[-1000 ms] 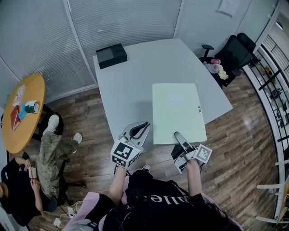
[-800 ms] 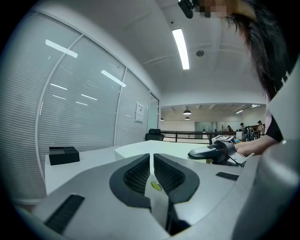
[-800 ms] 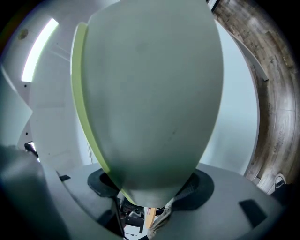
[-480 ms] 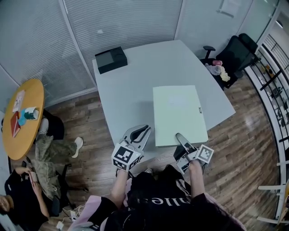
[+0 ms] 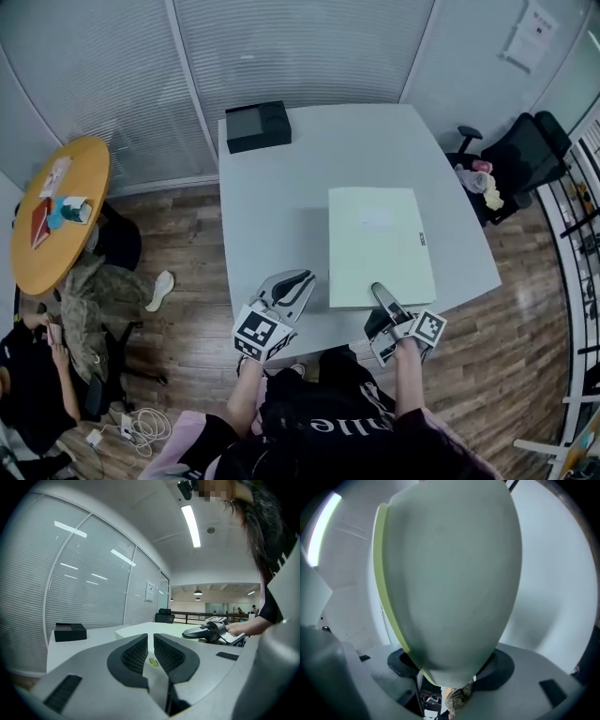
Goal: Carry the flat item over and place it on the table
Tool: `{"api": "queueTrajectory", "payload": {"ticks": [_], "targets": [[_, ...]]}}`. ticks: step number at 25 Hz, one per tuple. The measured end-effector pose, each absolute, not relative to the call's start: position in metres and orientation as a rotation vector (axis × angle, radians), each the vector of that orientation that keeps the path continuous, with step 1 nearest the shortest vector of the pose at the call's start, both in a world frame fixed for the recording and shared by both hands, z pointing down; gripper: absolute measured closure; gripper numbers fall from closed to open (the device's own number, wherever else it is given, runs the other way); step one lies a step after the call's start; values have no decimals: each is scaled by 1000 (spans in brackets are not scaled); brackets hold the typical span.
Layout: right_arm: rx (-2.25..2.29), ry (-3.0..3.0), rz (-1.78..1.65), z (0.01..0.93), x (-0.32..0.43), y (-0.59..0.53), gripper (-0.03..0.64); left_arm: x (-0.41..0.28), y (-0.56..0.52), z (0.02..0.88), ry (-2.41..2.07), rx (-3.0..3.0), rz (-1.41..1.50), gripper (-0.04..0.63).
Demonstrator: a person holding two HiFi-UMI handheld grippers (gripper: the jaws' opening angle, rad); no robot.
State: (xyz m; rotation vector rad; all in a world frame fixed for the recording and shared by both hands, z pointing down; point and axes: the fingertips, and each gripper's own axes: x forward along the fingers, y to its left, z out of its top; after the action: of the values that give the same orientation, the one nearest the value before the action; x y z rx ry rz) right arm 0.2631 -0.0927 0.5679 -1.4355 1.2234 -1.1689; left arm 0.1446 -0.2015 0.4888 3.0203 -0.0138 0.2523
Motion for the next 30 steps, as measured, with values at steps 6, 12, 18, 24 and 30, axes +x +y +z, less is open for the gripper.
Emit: {"api": "queueTrajectory", "payload": {"ticks": [6,12,18,24,30], "targets": [[-1402,1294,-1298,587,321,-127,322,177,-220,494,-216,2985,272,554],[-1330,1349,-1429,610,369,-163,322,201,-228,502,-404,2949,341,554],[-1293,1378,-1546,638,395,-202,321,201,-238,506,-563,2917,404,554],[-1213,1337,-1595,660,412,-238,318,201,-247,506,-676,2899,425,554],[-1242,1275,-1553,681,432,-266,318,204,-244,510,-732,2878,427,554]]}}
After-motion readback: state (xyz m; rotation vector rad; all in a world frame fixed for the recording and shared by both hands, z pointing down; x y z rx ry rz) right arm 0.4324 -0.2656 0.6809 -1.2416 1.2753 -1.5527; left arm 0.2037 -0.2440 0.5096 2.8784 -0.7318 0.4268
